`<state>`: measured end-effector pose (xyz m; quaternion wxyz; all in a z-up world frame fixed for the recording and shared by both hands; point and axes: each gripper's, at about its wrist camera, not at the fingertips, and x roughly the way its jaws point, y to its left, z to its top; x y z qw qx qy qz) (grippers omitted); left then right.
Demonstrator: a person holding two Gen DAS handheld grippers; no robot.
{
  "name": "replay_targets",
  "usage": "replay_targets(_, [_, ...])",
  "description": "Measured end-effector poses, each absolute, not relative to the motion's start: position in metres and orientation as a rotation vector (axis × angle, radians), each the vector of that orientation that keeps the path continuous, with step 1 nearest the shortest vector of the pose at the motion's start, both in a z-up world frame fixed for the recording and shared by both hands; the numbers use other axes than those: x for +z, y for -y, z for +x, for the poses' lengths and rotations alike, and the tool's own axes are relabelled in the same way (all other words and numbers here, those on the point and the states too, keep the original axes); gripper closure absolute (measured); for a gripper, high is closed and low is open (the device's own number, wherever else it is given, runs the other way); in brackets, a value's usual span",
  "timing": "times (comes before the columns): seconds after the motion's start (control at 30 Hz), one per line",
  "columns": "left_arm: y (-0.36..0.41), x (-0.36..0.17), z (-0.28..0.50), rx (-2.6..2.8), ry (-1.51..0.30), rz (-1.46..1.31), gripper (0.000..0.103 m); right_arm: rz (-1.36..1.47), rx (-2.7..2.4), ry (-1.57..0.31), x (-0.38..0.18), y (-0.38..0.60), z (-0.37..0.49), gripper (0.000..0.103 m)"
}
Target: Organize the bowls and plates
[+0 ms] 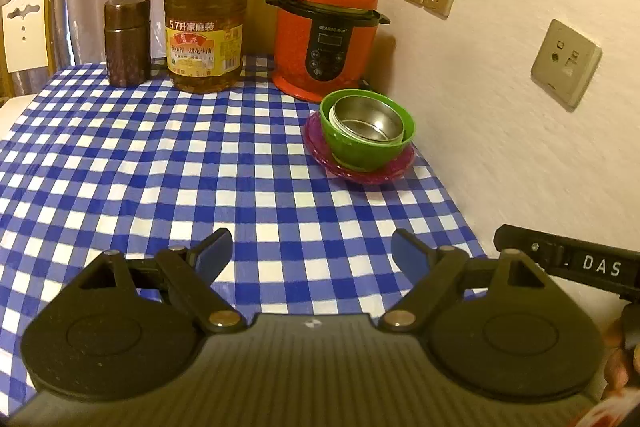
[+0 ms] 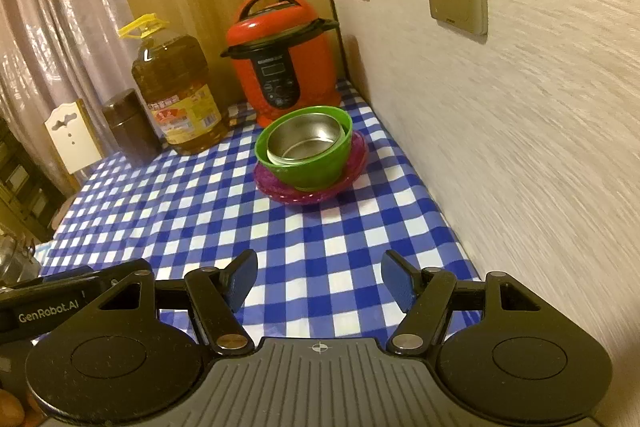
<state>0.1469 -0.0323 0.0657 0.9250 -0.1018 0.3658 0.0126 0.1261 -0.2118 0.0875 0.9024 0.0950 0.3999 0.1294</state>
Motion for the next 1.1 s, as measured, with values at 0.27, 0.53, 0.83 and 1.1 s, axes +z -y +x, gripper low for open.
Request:
replay_targets(0.27, [0.039, 0.072, 0.126, 0.029, -0.743, -0.217, 0.017, 0.131, 0.284, -0.804, 0.097, 0.206, 0.100, 0.035])
replay_targets(0.53, [0.046, 0.079, 0.110, 0.019, -0.732, -0.198, 0.016, 0.133, 0.290, -0.807, 0.098, 0.211, 0.078, 0.035])
replay_targets(0.83, [0.055, 0.081, 0.096, 0.004, -0.733, -0.168, 0.016, 0.106, 0.279, -0.789, 0.108, 0.215, 0.063, 0.035])
replay_targets(1.1, [0.060, 0.083, 0.088, -0.007, -0.730, -0.155, 0.016, 0.099, 0.278, -0.783, 0.110, 0.219, 0.056, 0.035])
